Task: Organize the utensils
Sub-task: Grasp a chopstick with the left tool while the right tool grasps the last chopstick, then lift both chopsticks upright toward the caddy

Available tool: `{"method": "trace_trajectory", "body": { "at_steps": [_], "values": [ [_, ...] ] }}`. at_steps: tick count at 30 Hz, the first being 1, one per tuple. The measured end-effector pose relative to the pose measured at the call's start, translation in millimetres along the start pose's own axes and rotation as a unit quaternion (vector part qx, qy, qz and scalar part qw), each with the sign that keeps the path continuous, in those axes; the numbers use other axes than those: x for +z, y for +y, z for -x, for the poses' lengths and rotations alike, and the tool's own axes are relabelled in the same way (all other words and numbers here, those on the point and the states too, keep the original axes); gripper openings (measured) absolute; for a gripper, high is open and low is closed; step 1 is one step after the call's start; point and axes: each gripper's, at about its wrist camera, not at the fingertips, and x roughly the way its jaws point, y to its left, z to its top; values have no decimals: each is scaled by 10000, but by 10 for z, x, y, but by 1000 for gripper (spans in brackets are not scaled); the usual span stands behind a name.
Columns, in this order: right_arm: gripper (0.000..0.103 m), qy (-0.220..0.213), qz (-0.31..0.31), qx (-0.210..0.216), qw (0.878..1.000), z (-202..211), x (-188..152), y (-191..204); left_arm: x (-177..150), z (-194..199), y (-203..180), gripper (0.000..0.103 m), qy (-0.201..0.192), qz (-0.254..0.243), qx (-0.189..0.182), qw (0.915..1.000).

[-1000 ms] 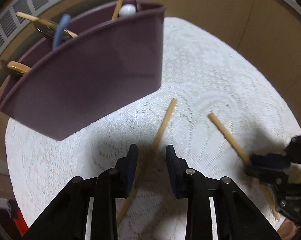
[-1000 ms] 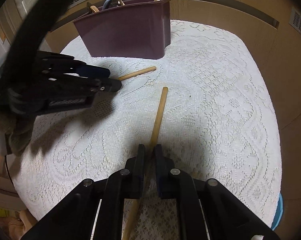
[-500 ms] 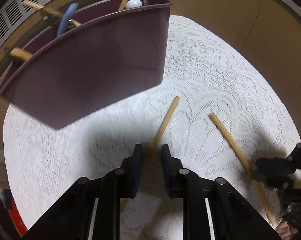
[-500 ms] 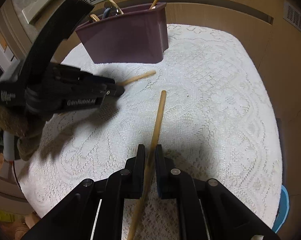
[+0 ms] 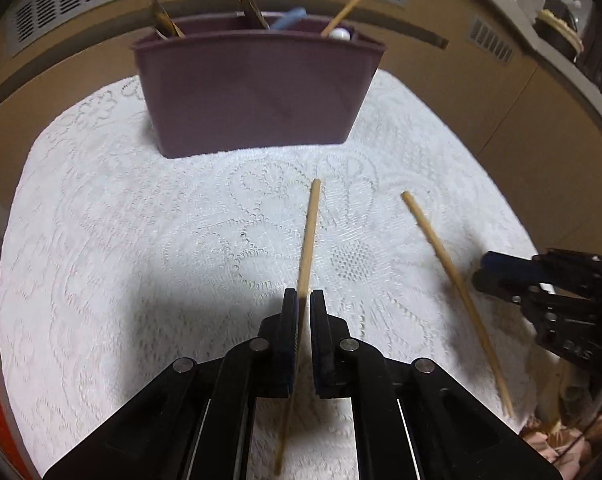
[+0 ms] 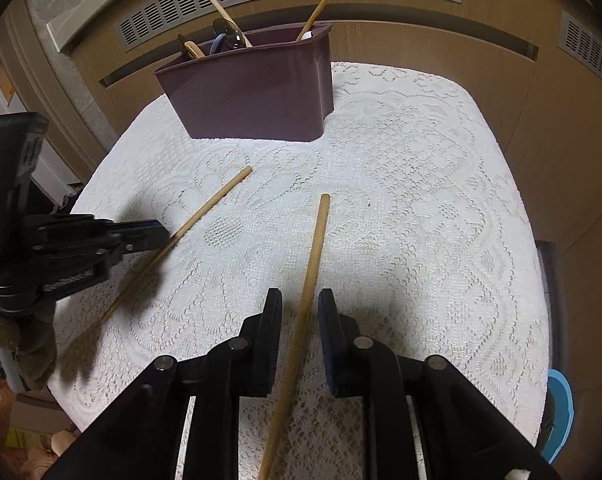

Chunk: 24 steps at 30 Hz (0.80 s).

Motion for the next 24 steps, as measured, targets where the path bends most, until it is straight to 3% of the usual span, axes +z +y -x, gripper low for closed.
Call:
{"method": "trace_trajectory", "body": {
  "at_steps": [5, 10, 14, 16, 18, 24],
  "values": [
    [19, 130, -145, -55, 9998, -102, -12, -126, -113, 199, 74, 6, -147, 74, -119, 9998],
    [19, 272, -162, 77, 9995, -235, 26, -50, -79, 95, 23, 6, -24, -49, -68, 10000],
    [19, 296, 167, -106, 9994, -351, 104, 145, -25, -57, -39, 8, 192, -193, -3, 9996],
    [14, 305, 420, -217, 9984, -369, 116, 245, -12, -123, -63, 8, 284, -236, 30, 9993],
    [8, 329, 498, -134, 9981, -360, 109, 270, 5, -172, -94, 8, 337, -279, 63, 9990],
    [8, 177, 339, 137, 9992, -196, 105, 147, 125, -299, -112, 8, 450, -313, 321, 9980]
  ]
}}
